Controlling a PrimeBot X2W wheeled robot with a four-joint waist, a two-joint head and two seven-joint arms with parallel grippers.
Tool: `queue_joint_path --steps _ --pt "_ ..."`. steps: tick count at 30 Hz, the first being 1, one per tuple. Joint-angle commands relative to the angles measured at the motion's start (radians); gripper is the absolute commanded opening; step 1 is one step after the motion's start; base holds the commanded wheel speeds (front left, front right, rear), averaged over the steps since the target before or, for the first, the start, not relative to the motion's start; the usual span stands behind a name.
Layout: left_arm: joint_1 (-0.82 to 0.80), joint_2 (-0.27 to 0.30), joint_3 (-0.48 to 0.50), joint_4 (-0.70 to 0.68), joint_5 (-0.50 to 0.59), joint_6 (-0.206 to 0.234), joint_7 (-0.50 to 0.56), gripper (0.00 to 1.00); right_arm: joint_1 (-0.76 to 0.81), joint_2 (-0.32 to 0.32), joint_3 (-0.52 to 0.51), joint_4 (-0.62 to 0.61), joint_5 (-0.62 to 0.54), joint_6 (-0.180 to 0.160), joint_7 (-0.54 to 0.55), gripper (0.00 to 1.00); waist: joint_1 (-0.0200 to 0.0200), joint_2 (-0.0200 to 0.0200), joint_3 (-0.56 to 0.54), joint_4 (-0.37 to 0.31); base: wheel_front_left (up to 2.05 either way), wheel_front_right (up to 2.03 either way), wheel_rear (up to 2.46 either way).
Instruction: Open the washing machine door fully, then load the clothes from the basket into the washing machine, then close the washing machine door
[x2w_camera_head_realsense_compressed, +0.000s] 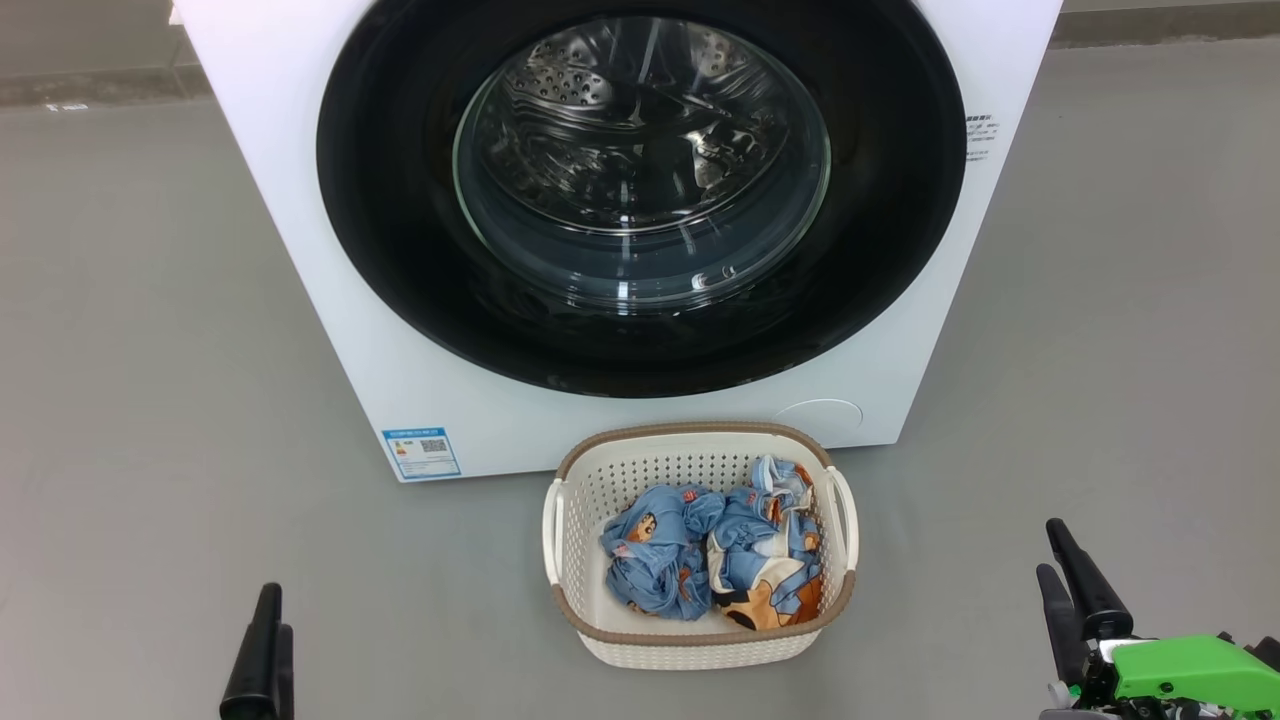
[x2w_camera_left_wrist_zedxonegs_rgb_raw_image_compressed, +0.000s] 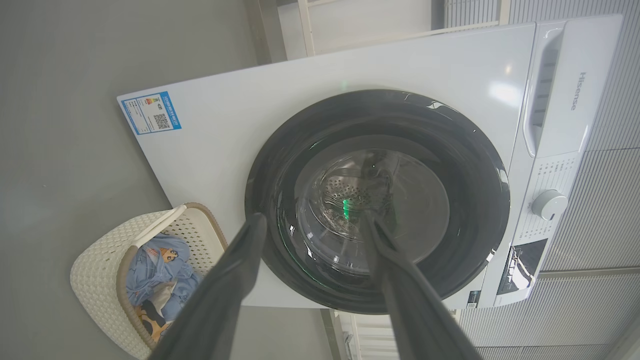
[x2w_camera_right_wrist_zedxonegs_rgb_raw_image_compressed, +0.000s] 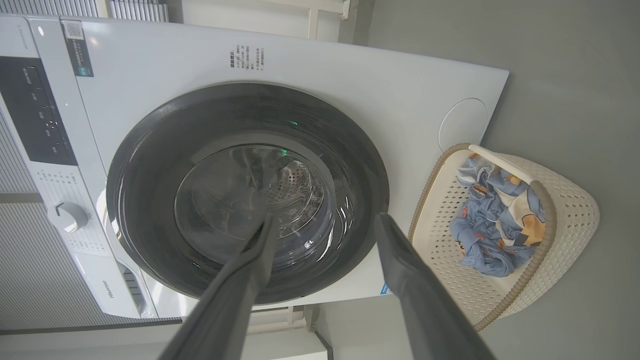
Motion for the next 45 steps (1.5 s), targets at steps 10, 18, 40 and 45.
queue_joint_path --steps 10,18,40,45 --pt "-0.023 0.036 -0.004 -0.05 0.144 -0.001 -0.035 1.0 -0.064 -0.037 0.039 -0.032 -0.178 0.002 -0.033 1.0 -0.0001 0.0 0.0 0.004 0.0 0.0 0.0" --pt "-0.023 0.049 -0.02 -0.055 0.262 -0.001 -0.058 1.0 -0.075 -0.033 0.057 -0.031 -0.294 0.002 -0.057 1.0 -0.0001 0.0 0.0 0.01 0.0 0.0 0.0" --pt "-0.025 0.076 -0.04 -0.073 0.488 0.0 -0.12 1.0 -0.105 -0.057 0.122 -0.024 -0.543 0.003 -0.118 1.0 -0.0001 0.0 -0.002 0.021 0.0 0.0 0.0" --pt "-0.024 0.085 -0.046 -0.08 0.547 0.0 -0.138 1.0 -0.114 -0.061 0.139 -0.025 -0.605 0.004 -0.136 1.0 -0.0001 0.0 -0.003 0.023 0.0 0.0 0.0"
